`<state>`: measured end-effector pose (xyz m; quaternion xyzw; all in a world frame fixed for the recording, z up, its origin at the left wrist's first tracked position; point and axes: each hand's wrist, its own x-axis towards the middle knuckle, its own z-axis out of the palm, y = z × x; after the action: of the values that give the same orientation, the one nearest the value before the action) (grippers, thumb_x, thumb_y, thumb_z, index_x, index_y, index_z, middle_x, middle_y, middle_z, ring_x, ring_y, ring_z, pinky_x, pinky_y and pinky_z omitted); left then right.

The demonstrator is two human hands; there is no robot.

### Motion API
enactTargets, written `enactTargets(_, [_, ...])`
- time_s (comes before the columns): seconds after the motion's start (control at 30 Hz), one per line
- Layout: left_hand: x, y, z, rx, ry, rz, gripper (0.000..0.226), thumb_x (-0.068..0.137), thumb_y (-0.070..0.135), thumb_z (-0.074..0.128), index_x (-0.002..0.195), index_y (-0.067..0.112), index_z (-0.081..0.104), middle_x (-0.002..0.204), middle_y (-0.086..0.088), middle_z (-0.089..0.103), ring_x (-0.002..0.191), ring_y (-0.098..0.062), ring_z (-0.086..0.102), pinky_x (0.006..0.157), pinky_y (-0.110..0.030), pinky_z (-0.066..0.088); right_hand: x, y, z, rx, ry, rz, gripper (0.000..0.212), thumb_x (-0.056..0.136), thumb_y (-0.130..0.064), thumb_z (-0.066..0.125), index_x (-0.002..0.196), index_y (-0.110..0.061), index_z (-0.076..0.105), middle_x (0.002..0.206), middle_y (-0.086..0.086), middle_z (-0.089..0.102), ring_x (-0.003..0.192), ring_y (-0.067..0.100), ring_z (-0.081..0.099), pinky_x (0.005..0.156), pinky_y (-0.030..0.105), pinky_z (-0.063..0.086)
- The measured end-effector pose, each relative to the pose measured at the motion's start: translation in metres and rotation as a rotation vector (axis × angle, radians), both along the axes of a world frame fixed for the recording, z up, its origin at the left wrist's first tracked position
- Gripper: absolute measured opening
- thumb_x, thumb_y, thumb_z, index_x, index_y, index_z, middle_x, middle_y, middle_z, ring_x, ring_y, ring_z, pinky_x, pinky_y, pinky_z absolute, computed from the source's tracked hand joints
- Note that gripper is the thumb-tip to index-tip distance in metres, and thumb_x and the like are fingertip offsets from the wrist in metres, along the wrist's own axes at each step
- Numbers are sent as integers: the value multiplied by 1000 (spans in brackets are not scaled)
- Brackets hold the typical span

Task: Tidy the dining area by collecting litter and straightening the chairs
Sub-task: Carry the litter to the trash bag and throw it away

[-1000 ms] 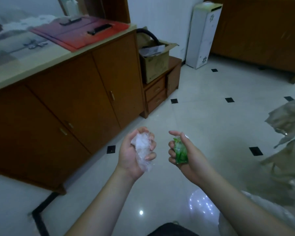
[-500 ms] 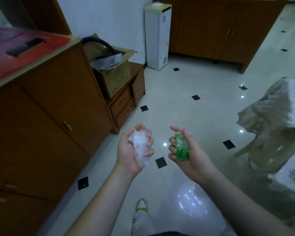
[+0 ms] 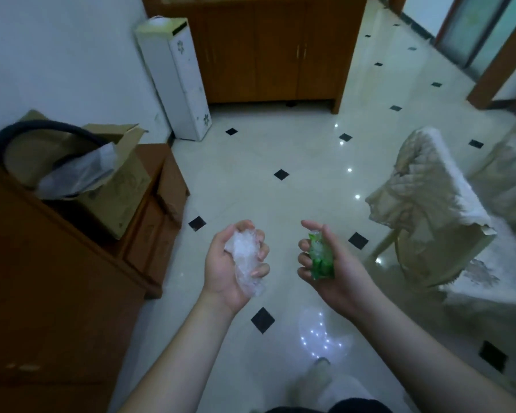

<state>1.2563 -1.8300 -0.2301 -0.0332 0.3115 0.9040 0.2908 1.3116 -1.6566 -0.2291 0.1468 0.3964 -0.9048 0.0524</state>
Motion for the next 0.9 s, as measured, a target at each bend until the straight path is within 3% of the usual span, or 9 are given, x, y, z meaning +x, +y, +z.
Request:
enactTargets(0.17, [-77,65,-9,-27,-19,-87,21,75,34,61,87,17,60,77,-5,52,57,-17,47,39,-18,28,-65,61,-15,-25,-33,-116,34,83,-43,59,110,-23,64,74,0,52,55,11,41,50,22,33])
enactTargets(0.4, [-184,152,2,-9,12,-134,38,60,33,81,87,15,60,76,-6,53,56,-18,47,38,-18,33,-162,155,-11,-50,-51,-209,35,84,-42,58,111,-22,63,74,0,51,54,11,42,49,22,35])
enactTargets(0.63, [-266,207,-4,-35,-67,-108,21,79,34,53,88,16,59,76,-6,50,54,-17,47,37,-19,32,-260,204,-6,-79,-24,-148,27,84,-41,60,102,-22,61,75,0,52,56,12,43,51,23,38])
enactTargets(0.9, [-403,236,-20,-55,-51,-84,20,78,35,56,83,17,61,74,-4,52,54,-16,47,37,-18,32,-397,233,-19,-95,-47,-206,16,86,-34,63,97,-22,62,74,0,52,54,14,43,48,24,38])
